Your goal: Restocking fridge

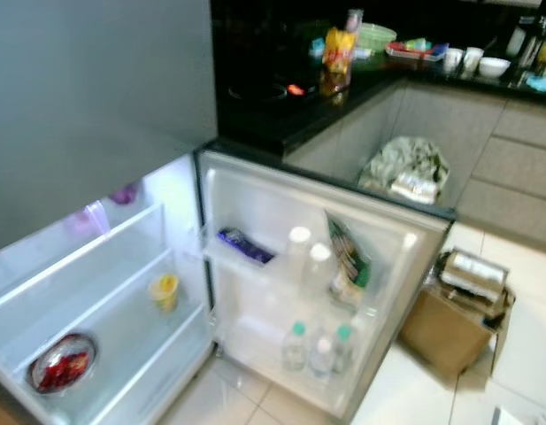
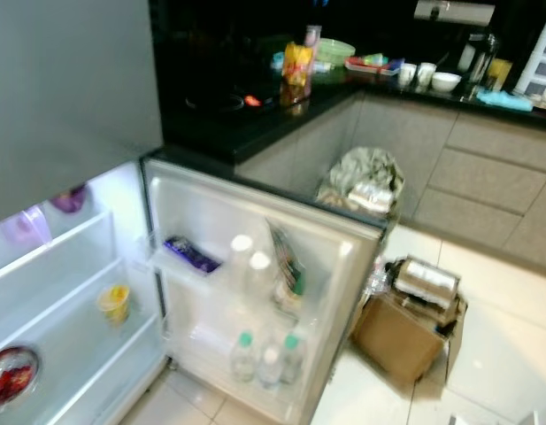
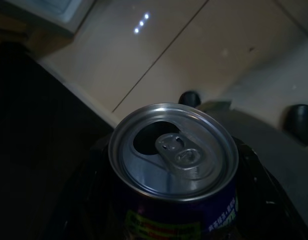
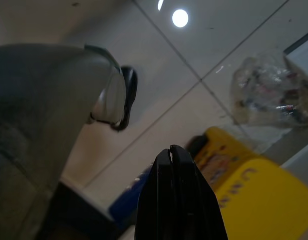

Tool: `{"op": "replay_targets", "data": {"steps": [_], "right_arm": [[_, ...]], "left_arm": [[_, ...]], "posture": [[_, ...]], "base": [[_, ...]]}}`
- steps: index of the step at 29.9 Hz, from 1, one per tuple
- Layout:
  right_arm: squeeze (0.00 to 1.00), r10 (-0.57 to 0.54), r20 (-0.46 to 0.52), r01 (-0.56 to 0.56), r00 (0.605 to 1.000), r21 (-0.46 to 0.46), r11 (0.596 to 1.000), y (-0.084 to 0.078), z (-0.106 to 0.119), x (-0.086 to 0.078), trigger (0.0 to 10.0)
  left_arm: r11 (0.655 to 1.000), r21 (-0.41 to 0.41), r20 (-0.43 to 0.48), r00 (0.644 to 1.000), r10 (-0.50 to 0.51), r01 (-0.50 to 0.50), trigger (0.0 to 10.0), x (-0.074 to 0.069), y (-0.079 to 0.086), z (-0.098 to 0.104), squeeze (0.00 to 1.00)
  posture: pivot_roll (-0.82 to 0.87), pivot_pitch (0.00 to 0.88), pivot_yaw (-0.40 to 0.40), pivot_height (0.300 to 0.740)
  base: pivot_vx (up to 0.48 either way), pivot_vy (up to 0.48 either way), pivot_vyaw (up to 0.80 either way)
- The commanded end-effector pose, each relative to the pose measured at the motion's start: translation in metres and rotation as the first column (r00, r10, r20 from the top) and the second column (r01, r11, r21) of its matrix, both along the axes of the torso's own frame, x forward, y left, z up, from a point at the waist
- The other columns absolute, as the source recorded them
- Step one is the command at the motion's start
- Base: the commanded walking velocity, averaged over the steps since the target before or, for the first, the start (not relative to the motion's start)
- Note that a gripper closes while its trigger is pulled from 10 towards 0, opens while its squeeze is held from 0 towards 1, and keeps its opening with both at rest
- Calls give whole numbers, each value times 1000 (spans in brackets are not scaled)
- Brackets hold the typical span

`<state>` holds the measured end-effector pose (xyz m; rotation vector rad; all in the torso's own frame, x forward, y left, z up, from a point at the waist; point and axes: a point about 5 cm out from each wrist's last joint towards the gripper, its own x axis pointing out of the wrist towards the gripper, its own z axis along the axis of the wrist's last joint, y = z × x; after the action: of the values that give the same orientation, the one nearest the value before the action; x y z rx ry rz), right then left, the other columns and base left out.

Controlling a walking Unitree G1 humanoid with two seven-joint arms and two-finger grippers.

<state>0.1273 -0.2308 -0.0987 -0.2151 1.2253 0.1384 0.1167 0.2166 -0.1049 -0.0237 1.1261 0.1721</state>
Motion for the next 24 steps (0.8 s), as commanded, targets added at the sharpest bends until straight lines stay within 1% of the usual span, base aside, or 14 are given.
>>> {"op": "replay_targets", "data": {"steps": [1, 12, 18, 20, 23, 24], "right_arm": [[0, -5, 5, 5, 1000, -9, 1000, -4, 1, 1, 10000], [0, 3, 13, -3, 1000, -3, 1000, -4, 2, 3, 10000], [0, -8, 49, 7, 999, 27, 1000, -3, 4, 8, 10000], [0, -13, 64, 10, 998, 36, 999, -3, 5, 11, 10000], [0, -11, 85, 7, 996, 48, 999, -1, 7, 15, 10000], [0, -6, 100, 0, 995, 52, 999, 0, 8, 18, 10000]], "left_arm": [[1000, -4, -19, 1000, 10, -10, 10000, -5, -2, -2, 0], [1000, -2, -16, 1000, 18, -18, 10000, -6, -3, -2, 0], [1000, 29, -12, 1000, 8, -8, 10000, -6, -1, -2, 0], [999, 45, 2, 1000, 15, -15, 10000, -3, 2, 0, 0], [995, 96, 47, 999, 2, -6, 10000, 7, 7, 4, 0], [995, 99, 86, 996, 1, -10, 10000, 15, 7, 7, 0]], "posture": [[-87, 3, -10, 740], [-88, 8, -12, 740], [-90, 16, -16, 740], [-92, 17, -15, 740], [-92, 17, -15, 740], [-91, 16, -16, 740]], "base": [[0, 0, 0], [0, 0, 0], [0, 0, 0], [0, 0, 0], [0, 0, 0], [0, 0, 0]]}}
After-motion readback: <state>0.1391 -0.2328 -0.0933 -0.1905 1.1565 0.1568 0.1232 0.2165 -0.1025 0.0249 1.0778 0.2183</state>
